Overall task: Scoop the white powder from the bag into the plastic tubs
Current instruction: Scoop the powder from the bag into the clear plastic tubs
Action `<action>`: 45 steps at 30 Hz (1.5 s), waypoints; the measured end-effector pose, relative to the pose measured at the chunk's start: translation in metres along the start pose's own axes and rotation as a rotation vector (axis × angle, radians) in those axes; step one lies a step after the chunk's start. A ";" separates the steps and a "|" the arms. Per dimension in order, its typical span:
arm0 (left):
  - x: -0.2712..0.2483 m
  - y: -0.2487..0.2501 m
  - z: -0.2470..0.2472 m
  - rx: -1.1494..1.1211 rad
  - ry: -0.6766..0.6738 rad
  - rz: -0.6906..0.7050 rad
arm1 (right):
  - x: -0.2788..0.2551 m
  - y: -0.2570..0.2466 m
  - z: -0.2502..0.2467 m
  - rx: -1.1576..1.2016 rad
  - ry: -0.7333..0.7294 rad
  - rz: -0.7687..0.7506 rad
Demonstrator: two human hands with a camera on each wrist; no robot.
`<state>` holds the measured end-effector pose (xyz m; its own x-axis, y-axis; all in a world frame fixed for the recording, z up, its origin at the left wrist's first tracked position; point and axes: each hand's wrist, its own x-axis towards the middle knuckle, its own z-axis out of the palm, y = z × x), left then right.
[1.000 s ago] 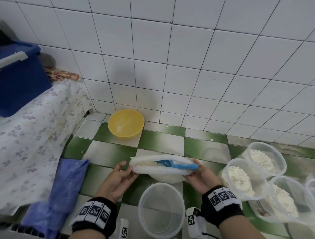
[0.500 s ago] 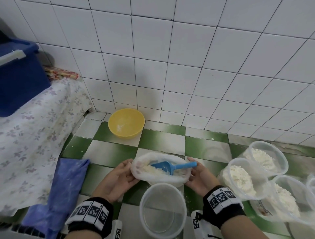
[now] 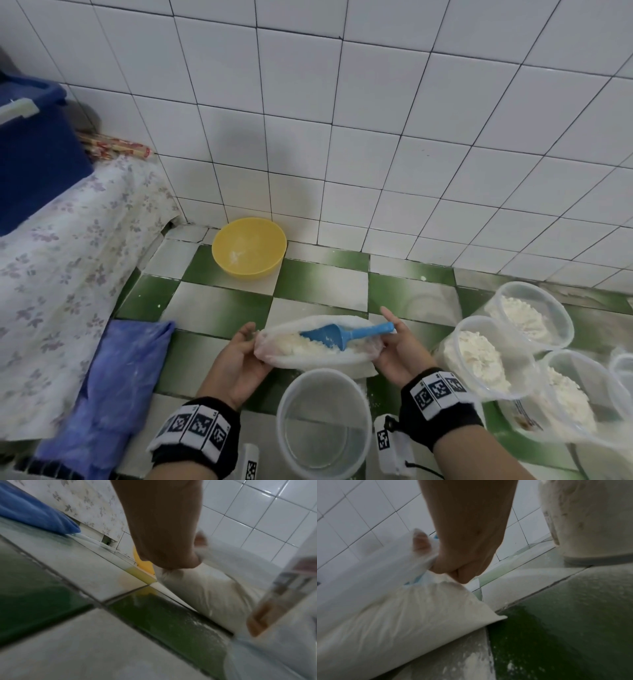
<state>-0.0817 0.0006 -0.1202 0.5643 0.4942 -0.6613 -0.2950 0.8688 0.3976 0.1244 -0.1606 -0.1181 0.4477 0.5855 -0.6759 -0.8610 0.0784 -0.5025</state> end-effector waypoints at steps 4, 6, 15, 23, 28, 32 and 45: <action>-0.006 0.005 0.001 0.175 -0.015 -0.010 | -0.001 0.001 0.000 -0.074 -0.004 -0.030; -0.007 0.007 0.000 0.218 -0.032 -0.015 | -0.002 0.002 0.002 -0.127 -0.008 -0.011; -0.002 0.008 -0.003 0.164 -0.004 -0.026 | -0.009 -0.003 0.006 -0.193 -0.026 0.012; 0.002 0.006 0.009 0.163 0.000 0.020 | -0.006 -0.002 0.013 -0.179 -0.005 -0.081; 0.001 0.011 0.010 0.384 0.033 0.049 | -0.010 -0.005 0.015 -0.292 -0.024 -0.031; -0.004 0.009 0.007 0.676 0.055 0.129 | -0.022 -0.003 0.025 -0.718 0.086 -0.232; -0.026 0.000 0.006 0.869 0.090 0.194 | -0.044 0.002 0.034 -1.908 0.128 -0.451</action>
<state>-0.0916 -0.0125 -0.0991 0.4918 0.6626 -0.5649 0.3298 0.4587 0.8252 0.0947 -0.1594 -0.0709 0.6103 0.7163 -0.3383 0.6027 -0.6970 -0.3886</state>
